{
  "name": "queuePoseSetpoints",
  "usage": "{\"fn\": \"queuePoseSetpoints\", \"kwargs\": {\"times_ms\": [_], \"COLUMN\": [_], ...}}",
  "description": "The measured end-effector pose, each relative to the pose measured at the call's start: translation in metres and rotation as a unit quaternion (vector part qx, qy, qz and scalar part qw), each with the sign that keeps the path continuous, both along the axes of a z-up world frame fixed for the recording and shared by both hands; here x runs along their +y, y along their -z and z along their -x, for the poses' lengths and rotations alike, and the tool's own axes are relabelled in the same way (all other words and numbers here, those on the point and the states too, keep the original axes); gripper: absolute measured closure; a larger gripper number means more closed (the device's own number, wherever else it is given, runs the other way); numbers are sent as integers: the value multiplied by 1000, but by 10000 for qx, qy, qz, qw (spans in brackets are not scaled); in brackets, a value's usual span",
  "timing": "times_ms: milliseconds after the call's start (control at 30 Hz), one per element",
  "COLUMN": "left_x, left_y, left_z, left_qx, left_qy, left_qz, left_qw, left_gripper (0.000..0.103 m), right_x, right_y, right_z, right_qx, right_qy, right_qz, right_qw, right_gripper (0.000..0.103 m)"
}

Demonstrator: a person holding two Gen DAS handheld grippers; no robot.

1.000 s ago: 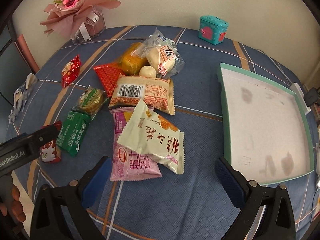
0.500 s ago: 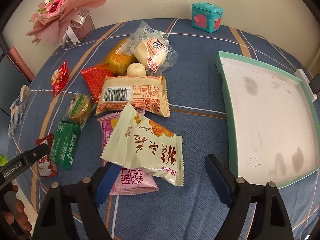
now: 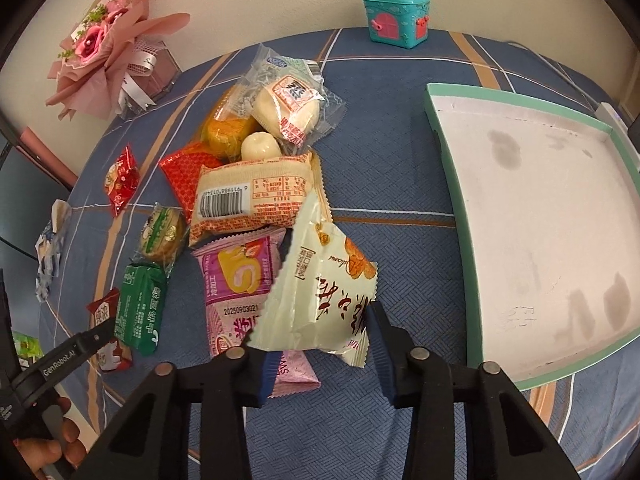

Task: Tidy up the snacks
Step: 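Grasp the red milk biscuit pack with left tool while right tool grasps cream wafer pack, then carry both packs over the white tray and open both tools to release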

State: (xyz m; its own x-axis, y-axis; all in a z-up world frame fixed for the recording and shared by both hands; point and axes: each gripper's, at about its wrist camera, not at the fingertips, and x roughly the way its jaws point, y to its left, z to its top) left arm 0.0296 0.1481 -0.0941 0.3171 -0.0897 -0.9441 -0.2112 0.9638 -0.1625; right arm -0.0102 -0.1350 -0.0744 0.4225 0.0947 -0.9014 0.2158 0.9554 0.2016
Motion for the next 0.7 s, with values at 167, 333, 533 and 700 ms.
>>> {"fn": "queuePoseSetpoints", "kwargs": {"times_ms": [167,333,533,700], "left_x": [-1,-9,-4,-1], "left_y": [4,4,-1,-14], "left_z": [3,-10,-2,7], "left_qx": [-31,-49,-120,-274], "left_qy": [8,-5,-29,-46], "left_qz": [-26,-73,1,15], "left_qw": [10000,10000,9999,9996], "left_gripper": [52,62,62,62], "right_x": [-7,-21,-31,-33], "right_y": [5,20,21,11], "right_z": [-2,-5,-3,1], "right_qx": [22,226,164,8], "right_qy": [96,332,504,515], "right_qz": [-27,-191,-343,-475], "right_qw": [9999,9990,9980,9975], "right_gripper": [62,78,82,82]}}
